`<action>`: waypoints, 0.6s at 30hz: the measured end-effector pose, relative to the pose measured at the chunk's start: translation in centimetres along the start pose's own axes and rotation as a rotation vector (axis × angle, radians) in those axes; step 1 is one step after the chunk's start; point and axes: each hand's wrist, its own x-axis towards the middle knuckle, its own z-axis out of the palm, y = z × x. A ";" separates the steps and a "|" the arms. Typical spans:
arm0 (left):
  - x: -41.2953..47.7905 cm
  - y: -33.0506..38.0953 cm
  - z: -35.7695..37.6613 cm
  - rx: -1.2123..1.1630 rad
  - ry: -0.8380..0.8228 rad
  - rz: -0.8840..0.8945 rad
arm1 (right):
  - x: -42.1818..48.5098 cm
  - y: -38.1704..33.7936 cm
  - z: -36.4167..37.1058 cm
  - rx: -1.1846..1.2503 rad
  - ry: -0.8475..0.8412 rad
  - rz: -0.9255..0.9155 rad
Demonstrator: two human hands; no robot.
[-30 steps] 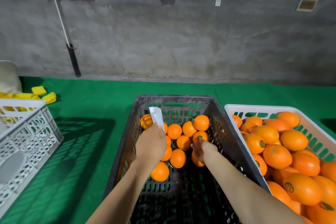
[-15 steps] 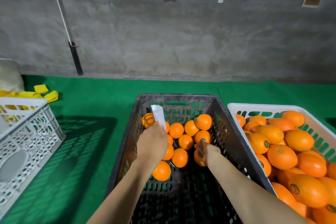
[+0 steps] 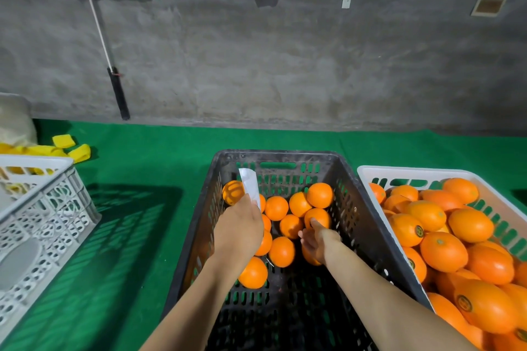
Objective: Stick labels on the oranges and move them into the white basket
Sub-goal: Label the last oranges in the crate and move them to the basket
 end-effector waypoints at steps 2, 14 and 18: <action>-0.1 0.1 -0.1 0.008 -0.017 0.012 | 0.1 0.2 -0.1 -0.055 -0.014 -0.018; -0.4 0.2 -0.3 0.011 -0.033 0.053 | 0.7 0.9 -0.4 -0.374 -0.014 -0.160; -0.6 0.3 -0.6 -0.006 -0.045 0.054 | 0.5 0.9 -0.8 -0.374 0.015 -0.187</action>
